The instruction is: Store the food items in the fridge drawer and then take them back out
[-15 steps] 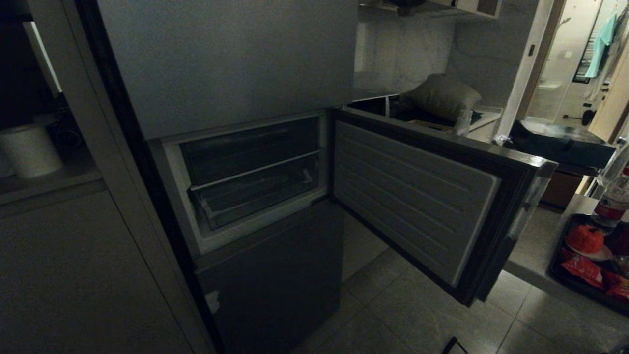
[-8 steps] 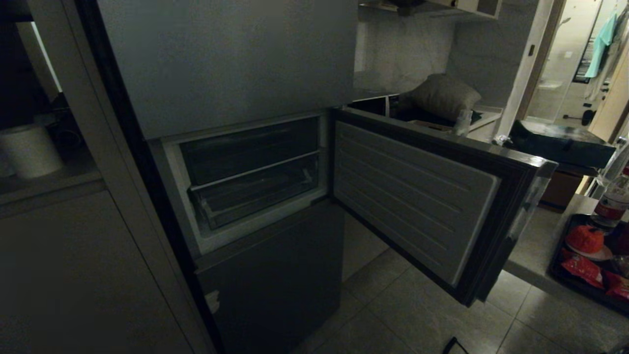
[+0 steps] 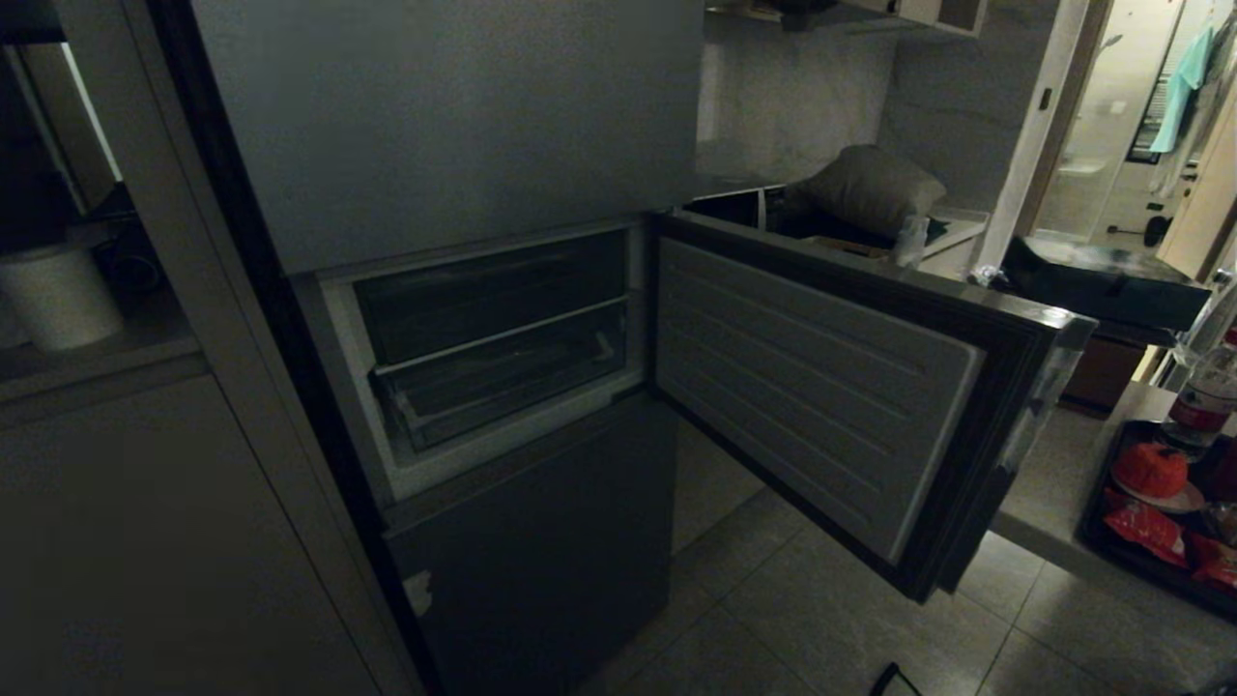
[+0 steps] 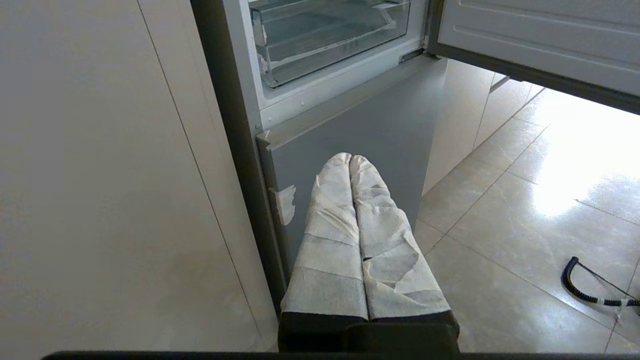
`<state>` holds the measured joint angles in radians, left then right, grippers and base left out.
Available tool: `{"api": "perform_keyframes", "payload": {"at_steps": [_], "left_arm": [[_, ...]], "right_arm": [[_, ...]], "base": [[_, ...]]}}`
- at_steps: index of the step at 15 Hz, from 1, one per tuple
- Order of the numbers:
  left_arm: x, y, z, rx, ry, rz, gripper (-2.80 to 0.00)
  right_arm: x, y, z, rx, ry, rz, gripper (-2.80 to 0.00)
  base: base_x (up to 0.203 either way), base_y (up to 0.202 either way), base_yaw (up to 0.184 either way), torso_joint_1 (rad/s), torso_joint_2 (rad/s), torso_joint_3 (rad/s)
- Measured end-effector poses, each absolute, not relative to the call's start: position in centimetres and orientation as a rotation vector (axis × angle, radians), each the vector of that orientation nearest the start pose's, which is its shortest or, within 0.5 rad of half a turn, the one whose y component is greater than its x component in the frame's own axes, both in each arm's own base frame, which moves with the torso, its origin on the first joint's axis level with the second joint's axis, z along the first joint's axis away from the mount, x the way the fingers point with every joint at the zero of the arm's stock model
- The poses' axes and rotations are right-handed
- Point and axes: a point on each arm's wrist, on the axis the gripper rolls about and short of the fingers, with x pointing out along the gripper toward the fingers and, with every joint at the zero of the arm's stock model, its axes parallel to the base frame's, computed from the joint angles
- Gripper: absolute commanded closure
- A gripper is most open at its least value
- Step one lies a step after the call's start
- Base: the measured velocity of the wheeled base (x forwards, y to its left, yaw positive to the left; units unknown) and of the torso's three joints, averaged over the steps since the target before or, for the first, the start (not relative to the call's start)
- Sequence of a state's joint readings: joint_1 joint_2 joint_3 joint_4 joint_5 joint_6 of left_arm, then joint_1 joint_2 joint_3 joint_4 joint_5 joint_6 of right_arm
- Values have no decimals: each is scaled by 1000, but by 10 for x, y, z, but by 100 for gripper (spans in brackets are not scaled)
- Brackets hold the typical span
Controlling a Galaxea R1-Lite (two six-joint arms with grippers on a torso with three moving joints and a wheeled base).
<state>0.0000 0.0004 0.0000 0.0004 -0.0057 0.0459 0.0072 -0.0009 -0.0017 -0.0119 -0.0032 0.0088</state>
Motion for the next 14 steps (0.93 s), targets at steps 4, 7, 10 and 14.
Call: {"api": "perform_keyframes", "payload": {"at_steps": [4,7,10,14], "left_arm": [[-23,0,75,41,1,-6,0],[-23,0,75,42,1,-5,0],[-23,0,75,42,0,-5,0],[-23,0,76,16,-1,1,0]], "right_arm": [[-23,0,77,9,-13,4,0],[-23,0,77,8,-14,4,0],[-23,0,77,9,-14,4,0],[-23,0,77,9,-14,4,0]], "base": [[-1,1,54,4,1,-1],[0,-5,174,4,4,5],[2,-8,172,5,5,3],[1,-8,174,4,1,3]]}}
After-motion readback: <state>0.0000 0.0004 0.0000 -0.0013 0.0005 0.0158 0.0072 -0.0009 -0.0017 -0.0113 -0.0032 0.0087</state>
